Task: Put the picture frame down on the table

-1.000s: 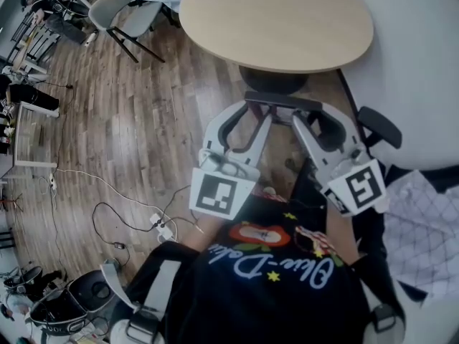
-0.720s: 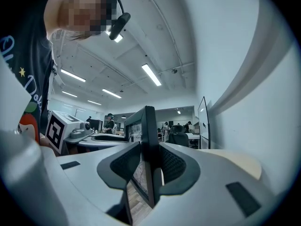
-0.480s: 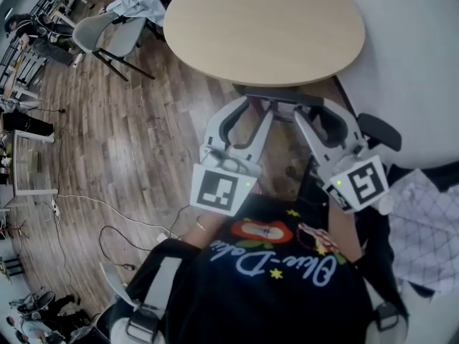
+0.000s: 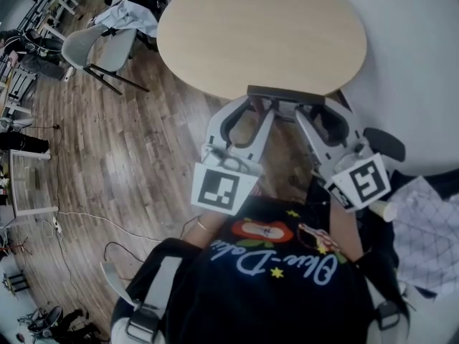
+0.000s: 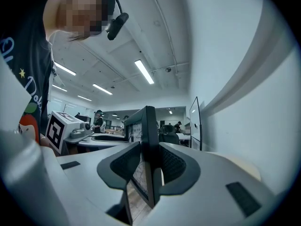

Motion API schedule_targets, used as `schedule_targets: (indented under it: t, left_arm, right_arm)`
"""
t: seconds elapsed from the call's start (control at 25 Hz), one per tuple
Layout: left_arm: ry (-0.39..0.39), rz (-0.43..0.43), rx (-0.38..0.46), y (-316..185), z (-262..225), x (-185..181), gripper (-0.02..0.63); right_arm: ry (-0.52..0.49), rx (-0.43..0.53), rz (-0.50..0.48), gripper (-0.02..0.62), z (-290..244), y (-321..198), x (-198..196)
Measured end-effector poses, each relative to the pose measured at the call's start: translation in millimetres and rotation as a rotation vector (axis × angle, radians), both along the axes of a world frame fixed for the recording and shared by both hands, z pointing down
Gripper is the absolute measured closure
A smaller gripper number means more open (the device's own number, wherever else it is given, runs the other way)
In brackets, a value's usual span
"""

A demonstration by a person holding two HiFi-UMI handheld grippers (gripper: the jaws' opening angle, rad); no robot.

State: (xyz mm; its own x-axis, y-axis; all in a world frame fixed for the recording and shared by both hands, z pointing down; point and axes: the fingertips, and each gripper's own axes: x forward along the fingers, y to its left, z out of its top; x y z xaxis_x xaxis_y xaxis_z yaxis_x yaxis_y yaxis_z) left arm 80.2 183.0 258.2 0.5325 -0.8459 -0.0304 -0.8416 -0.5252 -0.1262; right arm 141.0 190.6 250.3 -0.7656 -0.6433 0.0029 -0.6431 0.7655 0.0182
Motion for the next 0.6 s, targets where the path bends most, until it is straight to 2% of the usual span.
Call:
schedule_targets:
  t: [0.28, 0.6]
  left_arm:
    - [0.023, -0.023, -0.033, -32.9, 10.4, -38.0, 0.492]
    - [0.028, -0.063, -0.044, -48.2, 9.6, -86.2, 0.492]
  right_arm:
    - [0.062, 0.024, -0.031, 0.499, 10.9, -36.2, -33.9]
    - [0.059, -0.012, -0.063, 0.499, 8.9, -54.1, -83.0]
